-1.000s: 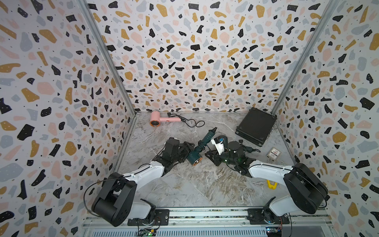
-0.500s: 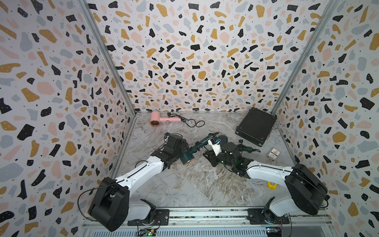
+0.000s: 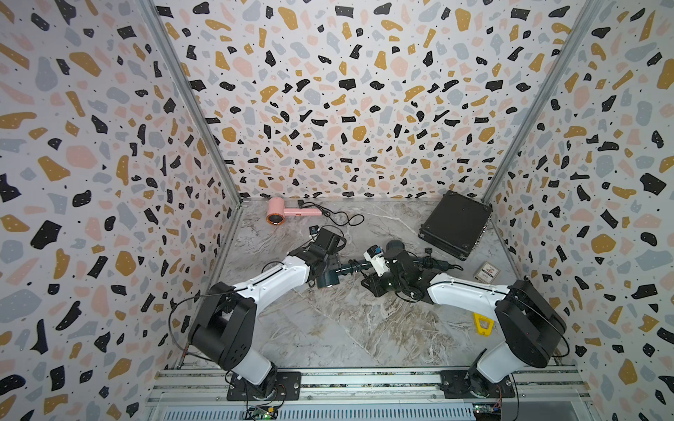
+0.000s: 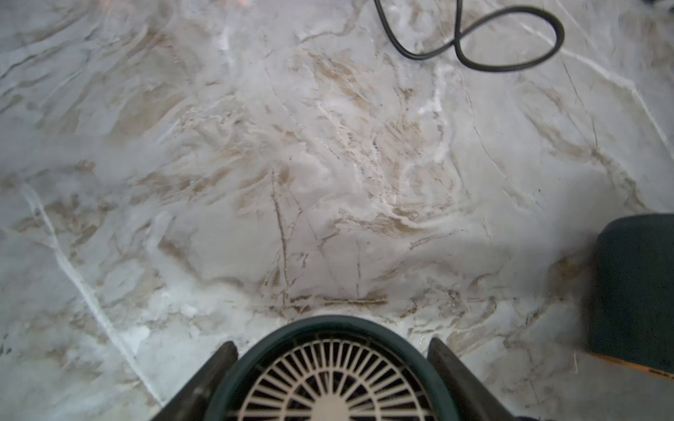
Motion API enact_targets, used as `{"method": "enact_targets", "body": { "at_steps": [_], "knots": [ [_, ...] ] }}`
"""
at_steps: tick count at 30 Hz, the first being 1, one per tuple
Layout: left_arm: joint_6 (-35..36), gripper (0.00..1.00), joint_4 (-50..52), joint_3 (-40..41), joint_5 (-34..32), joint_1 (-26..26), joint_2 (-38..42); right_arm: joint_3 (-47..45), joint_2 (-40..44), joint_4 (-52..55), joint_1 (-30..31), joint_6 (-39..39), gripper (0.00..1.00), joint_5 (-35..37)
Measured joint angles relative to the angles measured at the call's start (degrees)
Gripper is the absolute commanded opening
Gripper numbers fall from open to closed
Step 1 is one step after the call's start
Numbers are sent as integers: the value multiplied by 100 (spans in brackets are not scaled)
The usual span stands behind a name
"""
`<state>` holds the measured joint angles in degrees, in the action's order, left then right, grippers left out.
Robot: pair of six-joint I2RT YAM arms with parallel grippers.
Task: Wrap the cord around the hair dryer
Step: Place the hair dryer at the center of the board.
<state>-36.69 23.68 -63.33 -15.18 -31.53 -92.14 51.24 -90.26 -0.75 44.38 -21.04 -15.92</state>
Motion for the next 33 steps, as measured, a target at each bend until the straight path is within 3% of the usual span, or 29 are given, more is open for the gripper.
{"method": "enact_targets", "body": {
  "at_steps": [8,16,27,33],
  "knots": [
    [852,0,826,-1038,667,-107,-1064,468,4,1486,-57,-109,0,81],
    [1510,0,1532,-1945,737,-153,-1700,962,-284,2227,-125,-177,0,133],
    [905,0,1434,-1856,1464,-341,-1720,769,-195,2673,-625,-326,0,11],
    [811,0,2002,-2957,1696,-929,-2194,393,472,3580,-1523,-223,0,-52]
  ]
}}
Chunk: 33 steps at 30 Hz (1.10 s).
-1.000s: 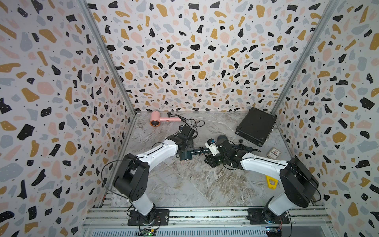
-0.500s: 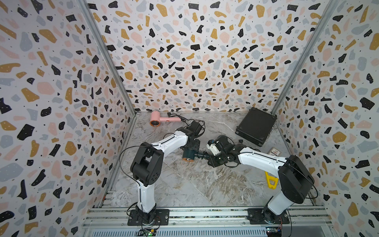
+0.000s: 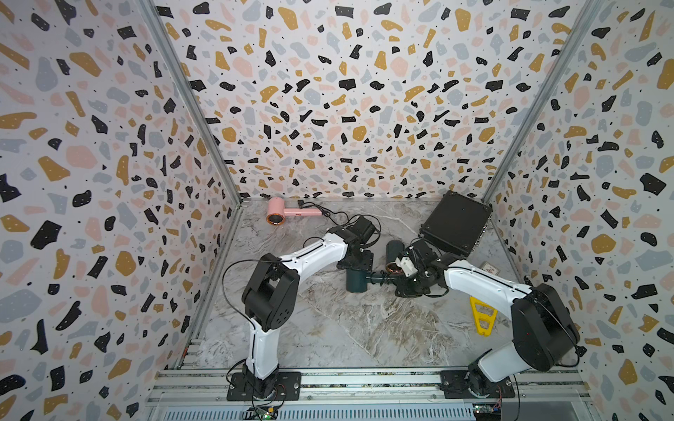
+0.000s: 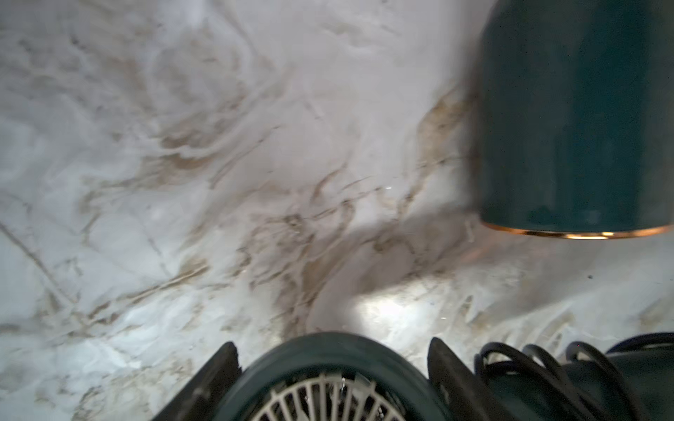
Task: Wrap the cord around the hair dryer
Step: Place the hair dryer at the center of the board.
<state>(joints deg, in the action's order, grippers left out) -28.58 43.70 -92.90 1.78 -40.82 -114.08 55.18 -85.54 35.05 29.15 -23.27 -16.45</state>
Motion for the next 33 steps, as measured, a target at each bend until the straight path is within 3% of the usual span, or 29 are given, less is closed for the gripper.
{"method": "enact_targets", "body": {
  "at_steps": [6,14,16,21,27,33],
  "knots": [
    [-26,0,280,-774,313,-402,-662,-153,330,791,-520,85,0,-15],
    [-260,0,466,-1014,494,-817,-986,-673,612,1169,-1019,201,0,-129],
    [-295,11,474,-1115,518,-894,-1051,-811,706,1128,-1172,210,0,-111],
    [-439,24,398,-1145,546,-990,-1108,-1058,726,955,-1440,208,0,-22],
    [-715,60,149,-1040,553,-999,-1108,-1056,234,619,-1576,160,1,63],
    [-745,92,-55,-929,804,-1029,-1108,-1054,7,437,-1646,153,12,225]
  ]
}}
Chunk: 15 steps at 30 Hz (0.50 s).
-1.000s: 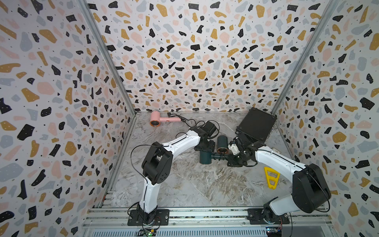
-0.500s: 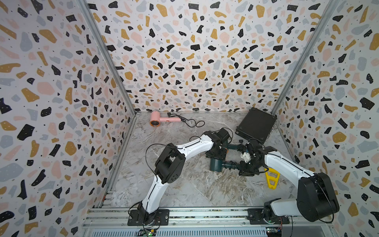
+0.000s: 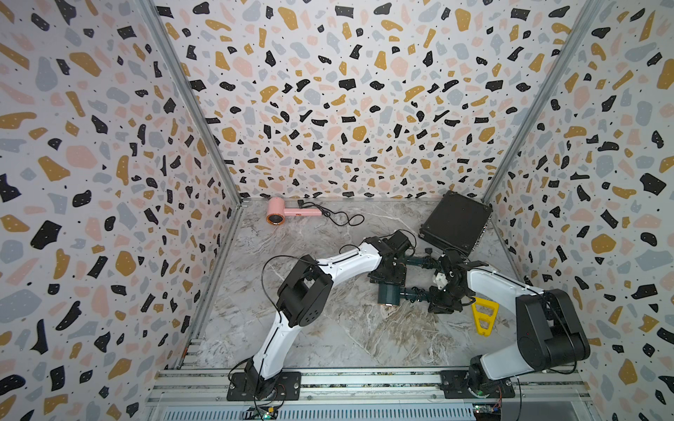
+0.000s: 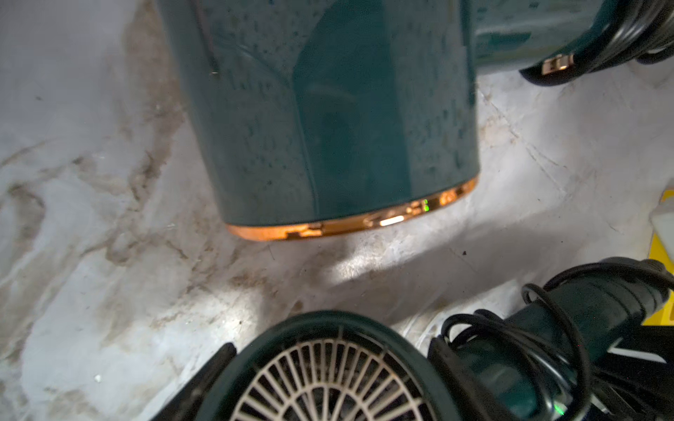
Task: Wrap the cord around the hair dryer
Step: Place the hair dryer at the center of the board.
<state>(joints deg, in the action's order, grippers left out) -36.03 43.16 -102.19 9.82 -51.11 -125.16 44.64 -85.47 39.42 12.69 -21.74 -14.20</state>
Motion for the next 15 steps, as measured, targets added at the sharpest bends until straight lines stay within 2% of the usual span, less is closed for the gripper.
{"method": "enact_targets", "body": {
  "at_steps": [3,7,15],
  "knots": [
    [55,100,-17,24,267,-120,0,17,-52,-116,-46,0,21,149],
    [96,99,-42,28,485,-223,0,52,-52,-136,-74,11,30,291],
    [400,99,20,13,466,-251,0,160,4,96,-83,35,47,487]
  ]
}}
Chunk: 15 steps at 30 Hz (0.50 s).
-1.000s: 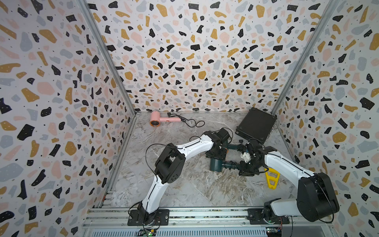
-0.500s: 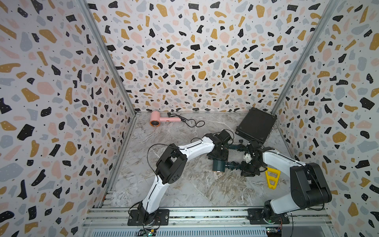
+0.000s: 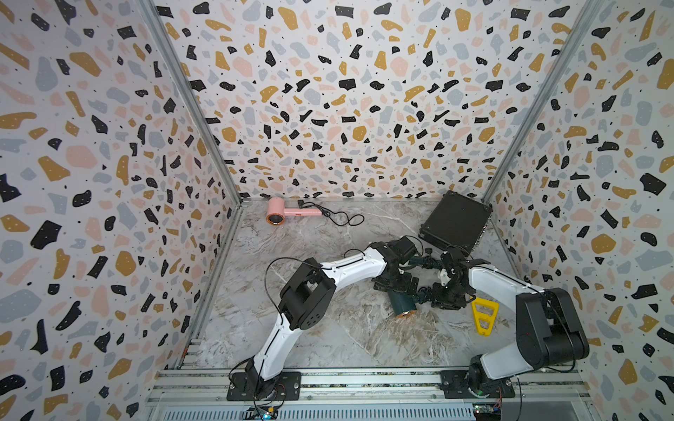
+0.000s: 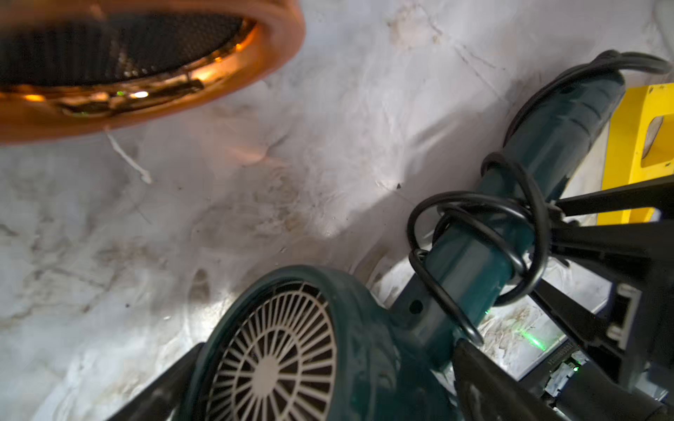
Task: Wrap the cord around the hair dryer
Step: Place the hair dryer at the center of the board.
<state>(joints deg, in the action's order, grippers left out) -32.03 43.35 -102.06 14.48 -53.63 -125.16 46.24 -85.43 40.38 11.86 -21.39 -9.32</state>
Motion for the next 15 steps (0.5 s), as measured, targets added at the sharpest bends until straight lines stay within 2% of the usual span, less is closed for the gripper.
{"method": "enact_targets", "body": {
  "at_steps": [7,15],
  "knots": [
    [562,99,361,-476,-234,0,7,105,496,400,2,68,56,-7],
    [1049,99,516,-769,-472,39,260,179,907,859,4,160,58,-9]
  ]
}}
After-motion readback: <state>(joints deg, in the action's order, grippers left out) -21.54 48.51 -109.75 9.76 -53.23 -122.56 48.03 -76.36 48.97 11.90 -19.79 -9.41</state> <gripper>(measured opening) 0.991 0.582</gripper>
